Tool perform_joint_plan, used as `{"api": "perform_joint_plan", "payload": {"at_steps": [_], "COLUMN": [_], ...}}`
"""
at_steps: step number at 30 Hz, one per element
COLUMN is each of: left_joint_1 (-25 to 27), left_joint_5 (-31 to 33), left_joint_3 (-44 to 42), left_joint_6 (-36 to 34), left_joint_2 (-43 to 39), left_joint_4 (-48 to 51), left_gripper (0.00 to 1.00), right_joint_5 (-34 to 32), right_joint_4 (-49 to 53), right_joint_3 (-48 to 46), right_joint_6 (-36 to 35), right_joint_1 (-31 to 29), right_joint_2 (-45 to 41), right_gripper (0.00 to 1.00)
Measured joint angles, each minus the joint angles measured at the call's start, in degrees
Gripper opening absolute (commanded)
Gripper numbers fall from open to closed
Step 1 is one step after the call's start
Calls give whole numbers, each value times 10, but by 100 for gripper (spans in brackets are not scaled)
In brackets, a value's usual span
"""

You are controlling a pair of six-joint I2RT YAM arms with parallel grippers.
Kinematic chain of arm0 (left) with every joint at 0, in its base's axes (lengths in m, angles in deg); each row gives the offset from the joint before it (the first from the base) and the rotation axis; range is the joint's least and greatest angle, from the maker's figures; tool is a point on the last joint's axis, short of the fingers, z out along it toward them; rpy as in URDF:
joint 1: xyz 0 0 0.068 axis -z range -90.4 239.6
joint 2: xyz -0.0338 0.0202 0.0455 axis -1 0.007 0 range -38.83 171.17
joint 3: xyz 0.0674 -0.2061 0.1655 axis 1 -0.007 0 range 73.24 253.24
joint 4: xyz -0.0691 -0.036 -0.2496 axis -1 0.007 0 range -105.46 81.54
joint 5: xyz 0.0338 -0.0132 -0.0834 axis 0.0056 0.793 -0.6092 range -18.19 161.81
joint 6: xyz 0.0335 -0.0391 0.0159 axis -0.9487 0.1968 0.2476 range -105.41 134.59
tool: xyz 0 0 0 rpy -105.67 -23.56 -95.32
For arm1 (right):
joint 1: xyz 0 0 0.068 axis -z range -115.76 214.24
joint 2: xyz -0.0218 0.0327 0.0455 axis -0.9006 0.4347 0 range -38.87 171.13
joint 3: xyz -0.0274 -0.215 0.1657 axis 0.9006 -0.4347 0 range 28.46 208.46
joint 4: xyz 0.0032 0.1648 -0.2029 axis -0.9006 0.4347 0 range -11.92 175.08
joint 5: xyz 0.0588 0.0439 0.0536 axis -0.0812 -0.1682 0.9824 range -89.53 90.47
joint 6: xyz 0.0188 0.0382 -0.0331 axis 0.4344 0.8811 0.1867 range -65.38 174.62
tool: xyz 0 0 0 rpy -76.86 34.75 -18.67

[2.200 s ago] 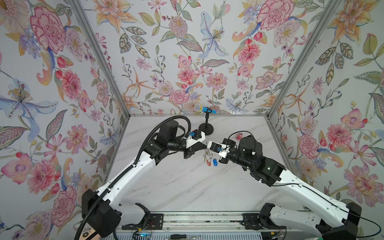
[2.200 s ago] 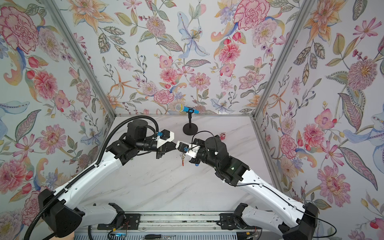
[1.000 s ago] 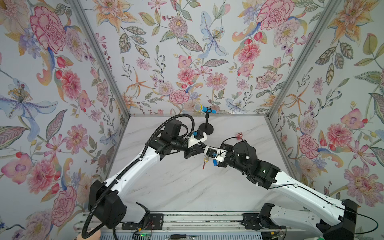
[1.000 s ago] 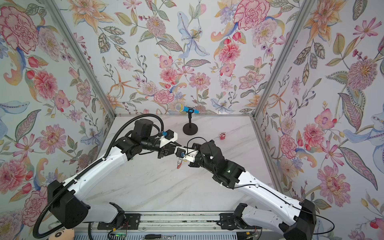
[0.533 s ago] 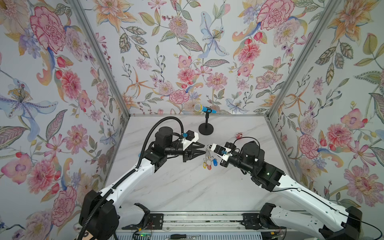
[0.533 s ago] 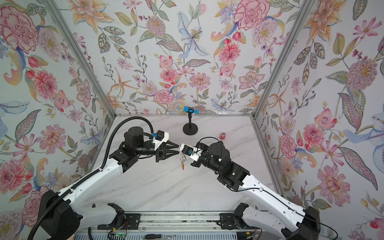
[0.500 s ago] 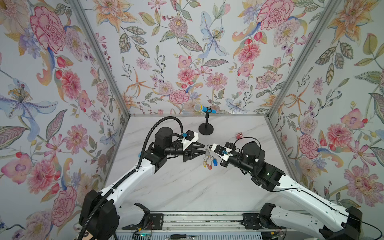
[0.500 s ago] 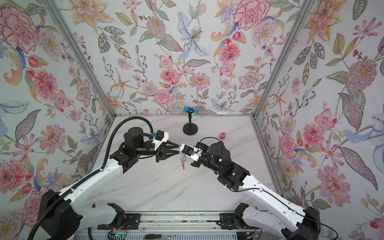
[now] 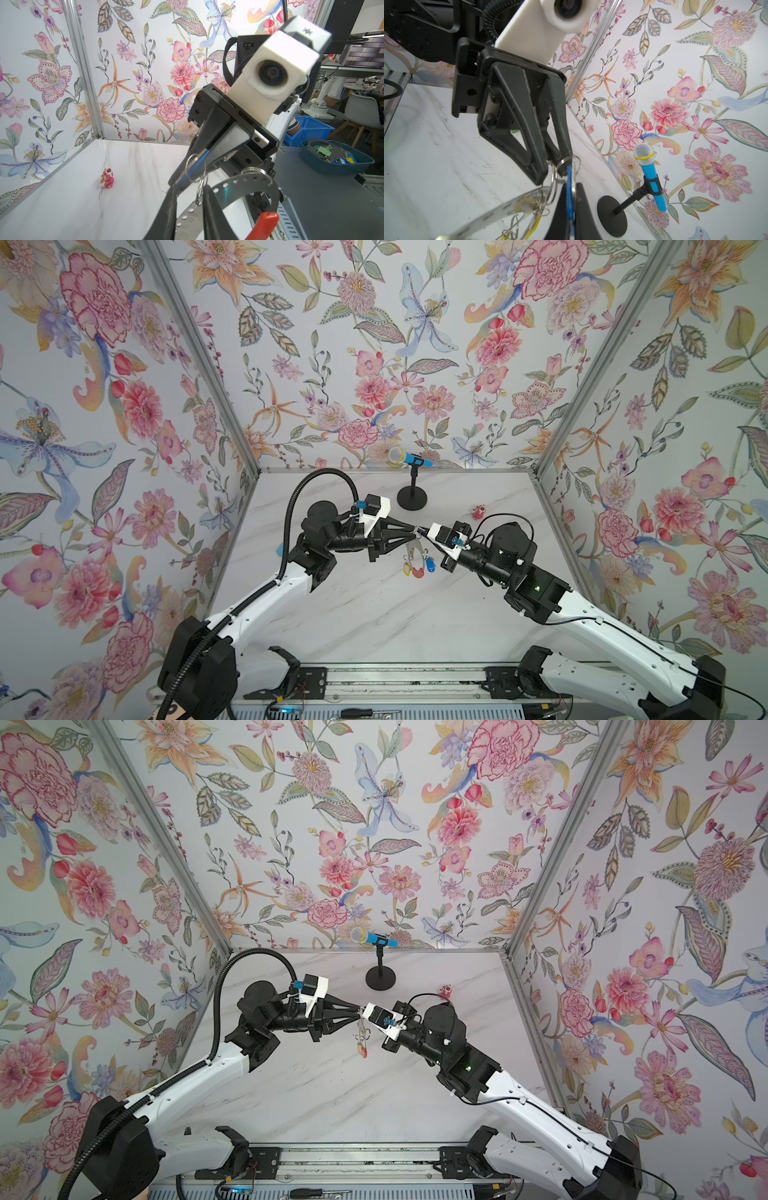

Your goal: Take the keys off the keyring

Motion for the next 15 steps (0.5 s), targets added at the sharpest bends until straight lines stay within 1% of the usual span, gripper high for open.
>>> {"api": "perform_joint_plan", "payload": {"at_steps": [7, 8, 10, 12, 14, 15], "left_joint_1": [6, 6, 6, 7, 7, 7], "left_joint_5": [-1, -1, -2, -1, -2, -2], "left_joint_3": [-6, -7, -7, -7, -7, -7], "left_joint_6": [6, 8, 10, 12, 15, 16], "left_joint_2": [7, 7, 9, 9, 9, 9], "left_joint_4": [-10, -11, -11, -12, -14, -15], "left_gripper": [22, 20, 12, 8, 0, 0], "right_joint_5": [9, 10, 12, 13, 13, 13], "right_joint_4": [-7, -8, -8, -8, -8, -8], "right_joint_3": [-1, -1, -1, -1, -1, -1], "right_joint_6": [8, 9, 9, 11, 12, 13], "right_joint_1": [5, 6, 7, 7, 7, 8], "right_joint_2": [-6, -7, -9, -9, -9, -9], "right_gripper": [0, 0, 0, 0, 0, 0]}}
